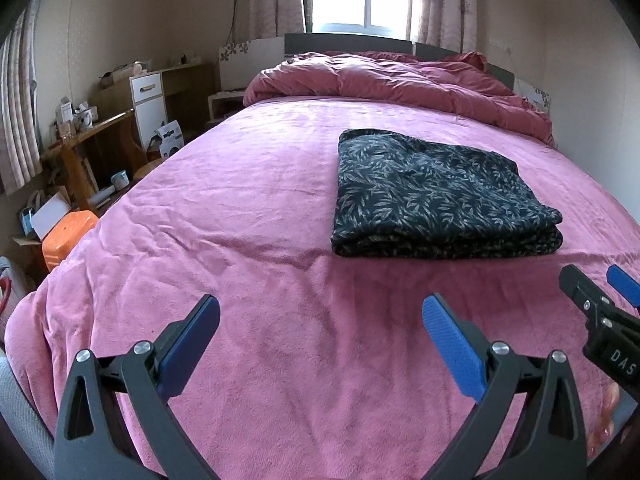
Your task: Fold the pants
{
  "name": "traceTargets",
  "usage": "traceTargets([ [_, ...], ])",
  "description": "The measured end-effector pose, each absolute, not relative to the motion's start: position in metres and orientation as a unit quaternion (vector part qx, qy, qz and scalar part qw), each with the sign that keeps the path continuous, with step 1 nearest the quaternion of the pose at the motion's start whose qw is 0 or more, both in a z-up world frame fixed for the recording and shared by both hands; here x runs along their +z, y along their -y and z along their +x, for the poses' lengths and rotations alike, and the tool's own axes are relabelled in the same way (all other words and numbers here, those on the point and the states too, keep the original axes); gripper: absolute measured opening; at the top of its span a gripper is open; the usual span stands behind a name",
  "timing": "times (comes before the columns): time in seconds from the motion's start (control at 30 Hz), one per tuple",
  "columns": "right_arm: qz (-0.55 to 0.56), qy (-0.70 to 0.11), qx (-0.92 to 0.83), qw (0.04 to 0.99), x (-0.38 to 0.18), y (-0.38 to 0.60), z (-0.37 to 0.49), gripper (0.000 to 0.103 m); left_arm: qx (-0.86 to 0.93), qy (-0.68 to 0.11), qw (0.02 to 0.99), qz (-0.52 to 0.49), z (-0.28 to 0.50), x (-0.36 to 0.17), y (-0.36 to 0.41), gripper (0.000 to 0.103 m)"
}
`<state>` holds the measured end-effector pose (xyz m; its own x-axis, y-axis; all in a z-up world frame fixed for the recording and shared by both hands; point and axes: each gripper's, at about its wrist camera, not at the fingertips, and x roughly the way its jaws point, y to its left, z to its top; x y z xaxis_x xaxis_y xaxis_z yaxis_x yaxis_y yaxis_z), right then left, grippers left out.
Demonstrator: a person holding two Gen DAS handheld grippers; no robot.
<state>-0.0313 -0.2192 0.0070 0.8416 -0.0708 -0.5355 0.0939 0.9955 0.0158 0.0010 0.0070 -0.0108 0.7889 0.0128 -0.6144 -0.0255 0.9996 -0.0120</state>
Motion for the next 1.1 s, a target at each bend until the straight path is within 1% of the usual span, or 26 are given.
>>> traceTargets([
  [1.1,0.027,-0.288,-0.045,0.956,0.0043,0.2168,-0.0327,0.099,0.001,-0.34,0.94,-0.021,0.0006,-0.0149,-0.0072,0.101],
])
